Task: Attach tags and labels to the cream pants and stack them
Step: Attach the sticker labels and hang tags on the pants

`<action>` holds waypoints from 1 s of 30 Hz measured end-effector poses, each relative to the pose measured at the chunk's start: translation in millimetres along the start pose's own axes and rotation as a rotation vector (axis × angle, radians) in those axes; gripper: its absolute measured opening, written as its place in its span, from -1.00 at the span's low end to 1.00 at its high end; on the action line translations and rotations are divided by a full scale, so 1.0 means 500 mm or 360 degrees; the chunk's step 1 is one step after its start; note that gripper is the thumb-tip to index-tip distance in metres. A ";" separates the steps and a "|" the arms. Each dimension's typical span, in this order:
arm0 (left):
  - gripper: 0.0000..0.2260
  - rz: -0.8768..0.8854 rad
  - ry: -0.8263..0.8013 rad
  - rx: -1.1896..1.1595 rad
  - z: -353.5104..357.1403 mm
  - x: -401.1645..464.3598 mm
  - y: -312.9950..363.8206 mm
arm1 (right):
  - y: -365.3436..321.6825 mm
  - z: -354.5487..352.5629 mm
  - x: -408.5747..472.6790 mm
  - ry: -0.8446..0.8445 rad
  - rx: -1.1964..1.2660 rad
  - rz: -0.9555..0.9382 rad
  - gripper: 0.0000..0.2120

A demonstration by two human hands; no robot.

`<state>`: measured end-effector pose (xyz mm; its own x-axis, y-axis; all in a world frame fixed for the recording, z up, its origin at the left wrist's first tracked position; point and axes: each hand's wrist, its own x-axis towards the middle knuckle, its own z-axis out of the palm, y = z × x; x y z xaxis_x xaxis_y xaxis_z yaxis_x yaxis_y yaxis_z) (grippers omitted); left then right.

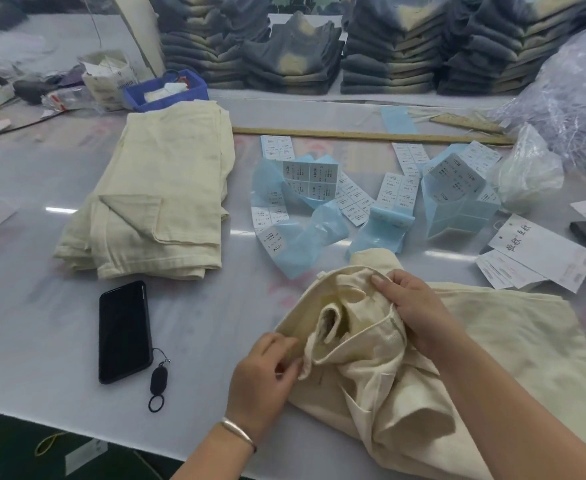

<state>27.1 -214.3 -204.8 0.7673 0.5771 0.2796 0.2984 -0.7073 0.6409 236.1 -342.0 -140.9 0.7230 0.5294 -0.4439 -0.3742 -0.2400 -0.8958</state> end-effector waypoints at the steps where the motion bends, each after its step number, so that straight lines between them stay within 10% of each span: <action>1: -0.68 -0.0121 -0.0101 0.0022 -0.001 0.014 -0.003 | -0.001 0.008 -0.001 0.0007 0.0010 0.0017 -0.79; 11: -0.27 -0.0317 -0.0652 0.0184 -0.016 0.063 0.005 | -0.002 0.007 0.020 -0.0014 0.0313 0.0287 -0.87; 17: -0.84 0.0277 0.0177 -0.0313 -0.022 0.067 0.105 | -0.005 -0.014 -0.004 -0.0302 0.0309 0.0246 -0.63; 25: -0.80 -0.0054 -0.0892 0.0167 0.009 0.130 0.157 | -0.014 -0.040 -0.056 -0.0455 -0.0210 -0.0071 -0.21; 30: -0.75 -0.0023 -0.1005 0.0258 0.026 0.136 0.154 | -0.015 -0.050 -0.087 -0.0400 -0.0522 -0.0426 -0.14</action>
<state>109.9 -234.9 -145.8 0.9337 0.2712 -0.2339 0.3554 -0.7822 0.5117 222.0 -383.7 -115.7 0.5912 0.7778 -0.2136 0.0374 -0.2910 -0.9560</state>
